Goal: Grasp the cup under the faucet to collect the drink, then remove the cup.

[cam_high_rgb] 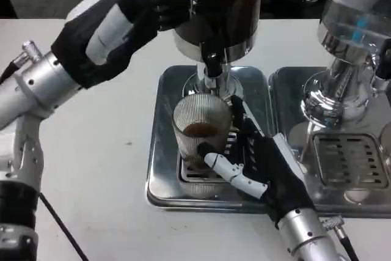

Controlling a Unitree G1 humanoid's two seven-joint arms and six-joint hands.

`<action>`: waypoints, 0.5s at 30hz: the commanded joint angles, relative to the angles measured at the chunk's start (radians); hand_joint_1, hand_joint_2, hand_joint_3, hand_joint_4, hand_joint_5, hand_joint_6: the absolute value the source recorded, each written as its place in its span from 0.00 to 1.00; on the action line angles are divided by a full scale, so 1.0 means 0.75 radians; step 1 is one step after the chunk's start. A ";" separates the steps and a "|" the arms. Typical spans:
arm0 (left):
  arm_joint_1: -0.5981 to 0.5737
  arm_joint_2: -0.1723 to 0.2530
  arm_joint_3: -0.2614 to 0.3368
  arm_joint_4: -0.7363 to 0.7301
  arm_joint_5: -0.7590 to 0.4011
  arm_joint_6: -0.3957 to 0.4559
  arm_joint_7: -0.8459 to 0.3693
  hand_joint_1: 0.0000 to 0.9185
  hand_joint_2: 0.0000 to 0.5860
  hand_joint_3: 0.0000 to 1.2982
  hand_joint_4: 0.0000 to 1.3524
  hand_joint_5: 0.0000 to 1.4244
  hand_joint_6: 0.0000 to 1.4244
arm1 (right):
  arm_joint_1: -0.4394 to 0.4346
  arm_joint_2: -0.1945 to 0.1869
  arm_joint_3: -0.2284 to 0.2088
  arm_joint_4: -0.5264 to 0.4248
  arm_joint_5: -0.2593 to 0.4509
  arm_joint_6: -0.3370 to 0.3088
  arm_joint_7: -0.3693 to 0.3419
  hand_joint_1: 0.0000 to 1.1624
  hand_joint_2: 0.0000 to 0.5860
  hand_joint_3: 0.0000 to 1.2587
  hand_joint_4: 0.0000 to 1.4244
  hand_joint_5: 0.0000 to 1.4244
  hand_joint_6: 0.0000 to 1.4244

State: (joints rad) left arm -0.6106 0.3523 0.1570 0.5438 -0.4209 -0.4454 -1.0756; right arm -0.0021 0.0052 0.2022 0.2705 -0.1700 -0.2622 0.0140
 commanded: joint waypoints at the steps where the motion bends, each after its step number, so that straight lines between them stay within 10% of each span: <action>1: 0.147 0.020 0.047 -0.129 -0.030 0.020 0.046 0.00 0.15 0.25 0.11 0.13 0.16 | -0.004 -0.008 -0.010 0.027 0.001 -0.036 -0.006 0.54 0.41 0.00 0.00 0.00 0.00; 15: 0.466 0.045 0.158 -0.367 -0.119 0.130 0.130 0.00 0.15 0.33 0.22 0.22 0.21 | -0.029 -0.015 -0.023 0.097 0.004 -0.112 -0.006 0.51 0.40 0.00 0.00 0.00 0.00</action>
State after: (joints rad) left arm -0.2948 0.3817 0.2637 0.2926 -0.5016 -0.3606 -0.9988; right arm -0.0162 -0.0040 0.1898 0.3223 -0.1696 -0.3166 0.0141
